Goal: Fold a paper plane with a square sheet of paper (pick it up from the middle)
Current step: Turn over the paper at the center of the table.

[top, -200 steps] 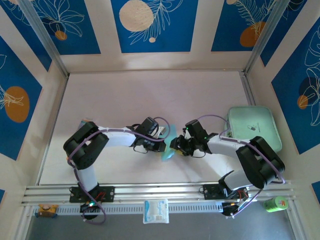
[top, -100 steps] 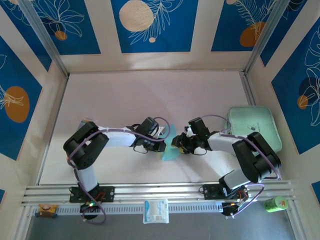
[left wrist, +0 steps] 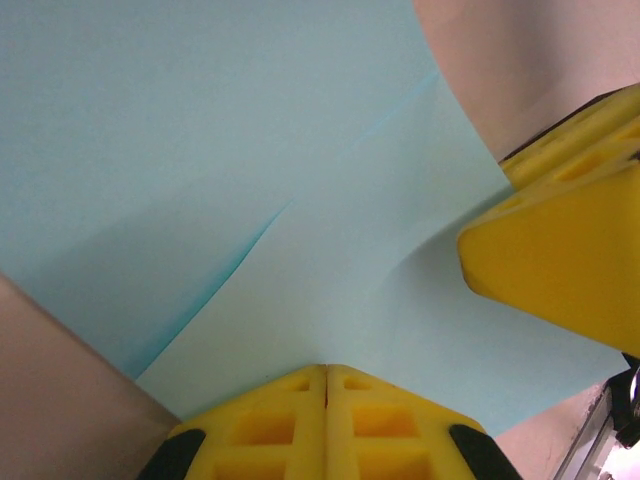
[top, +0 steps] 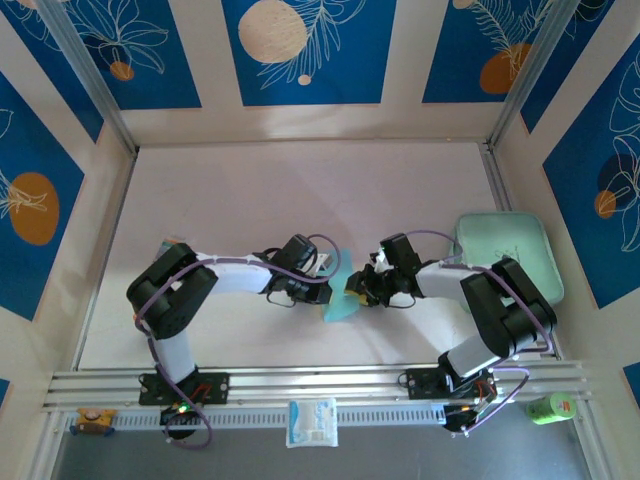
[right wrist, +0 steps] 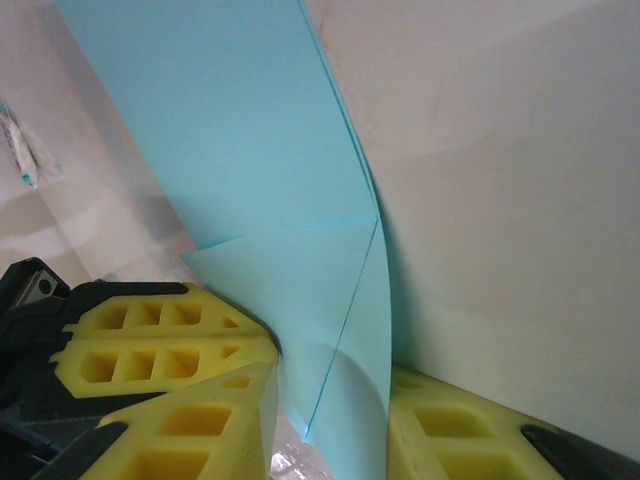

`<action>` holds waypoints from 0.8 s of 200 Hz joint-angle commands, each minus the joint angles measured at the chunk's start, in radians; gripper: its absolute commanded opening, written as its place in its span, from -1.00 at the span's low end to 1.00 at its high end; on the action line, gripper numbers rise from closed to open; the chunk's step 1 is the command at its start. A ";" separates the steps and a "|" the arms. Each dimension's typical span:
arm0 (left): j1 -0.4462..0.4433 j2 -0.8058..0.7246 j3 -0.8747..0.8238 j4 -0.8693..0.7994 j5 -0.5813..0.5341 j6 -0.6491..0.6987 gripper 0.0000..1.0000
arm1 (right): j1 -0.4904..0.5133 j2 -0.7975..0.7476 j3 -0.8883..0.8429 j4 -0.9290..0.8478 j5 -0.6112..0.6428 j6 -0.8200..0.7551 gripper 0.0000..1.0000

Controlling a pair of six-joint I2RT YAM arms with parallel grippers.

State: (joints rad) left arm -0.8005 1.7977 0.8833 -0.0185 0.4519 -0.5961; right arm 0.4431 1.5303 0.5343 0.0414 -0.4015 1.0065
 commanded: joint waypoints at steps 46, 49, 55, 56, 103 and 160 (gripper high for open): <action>0.005 0.019 -0.017 -0.008 0.029 0.002 -1.00 | -0.006 0.065 0.023 0.133 0.020 -0.047 -0.48; 0.005 0.019 -0.018 -0.008 0.031 0.003 -1.00 | -0.006 0.066 0.023 0.135 0.019 -0.048 -0.47; 0.006 0.017 -0.018 -0.005 0.032 0.002 -1.00 | -0.006 0.069 0.022 0.139 0.020 -0.046 -0.48; 0.005 0.017 -0.019 -0.004 0.033 0.002 -1.00 | -0.006 0.069 0.022 0.139 0.020 -0.047 -0.48; 0.006 0.013 -0.018 0.001 0.042 -0.001 -0.99 | -0.018 0.078 0.020 0.160 0.017 -0.051 -0.50; 0.005 0.006 -0.017 0.010 0.044 -0.003 -0.93 | -0.034 0.103 0.021 0.182 0.001 -0.058 -0.60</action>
State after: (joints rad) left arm -0.8005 1.7977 0.8776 -0.0151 0.4713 -0.5964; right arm 0.4191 1.5929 0.5369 0.1364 -0.4530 0.9882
